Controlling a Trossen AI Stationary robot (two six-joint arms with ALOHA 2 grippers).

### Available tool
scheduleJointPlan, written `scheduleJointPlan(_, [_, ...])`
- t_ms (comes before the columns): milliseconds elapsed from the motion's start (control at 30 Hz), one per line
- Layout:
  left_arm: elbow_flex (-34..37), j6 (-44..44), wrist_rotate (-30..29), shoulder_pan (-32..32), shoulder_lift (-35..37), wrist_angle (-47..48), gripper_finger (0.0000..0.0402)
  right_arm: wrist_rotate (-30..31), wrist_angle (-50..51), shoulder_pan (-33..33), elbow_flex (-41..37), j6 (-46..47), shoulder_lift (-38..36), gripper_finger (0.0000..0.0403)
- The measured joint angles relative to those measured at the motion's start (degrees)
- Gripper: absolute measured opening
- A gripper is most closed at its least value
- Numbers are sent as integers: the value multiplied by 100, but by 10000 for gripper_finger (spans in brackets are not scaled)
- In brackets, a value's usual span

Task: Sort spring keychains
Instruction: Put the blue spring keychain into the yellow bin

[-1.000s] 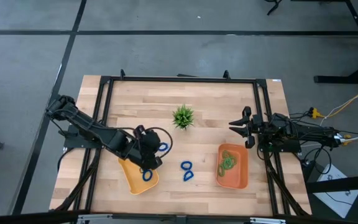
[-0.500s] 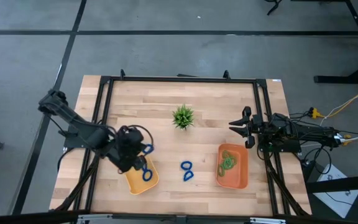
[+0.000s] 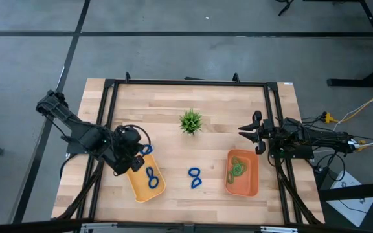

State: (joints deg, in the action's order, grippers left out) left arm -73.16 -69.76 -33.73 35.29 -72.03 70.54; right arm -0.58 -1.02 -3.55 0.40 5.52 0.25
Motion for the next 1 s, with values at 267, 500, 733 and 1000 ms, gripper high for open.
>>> scheduleJointPlan(267, [701, -22, 956, -2, -35, -526, 3, -2, 2, 2, 0, 0, 0, 97])
scheduleJointPlan(500, [1251, 246, 1964, -51, -39, -990, 3, -2, 0, 2, 0, 0, 0, 97])
scheduleJointPlan(733, [1280, 190, 2329, -164, -39, -1204, 6, -2, 0, 2, 0, 0, 0, 97])
scheduleJointPlan(1000, [1280, -100, 2296, -391, -39, -1357, 34, -2, 1, 2, 0, 0, 0, 97])
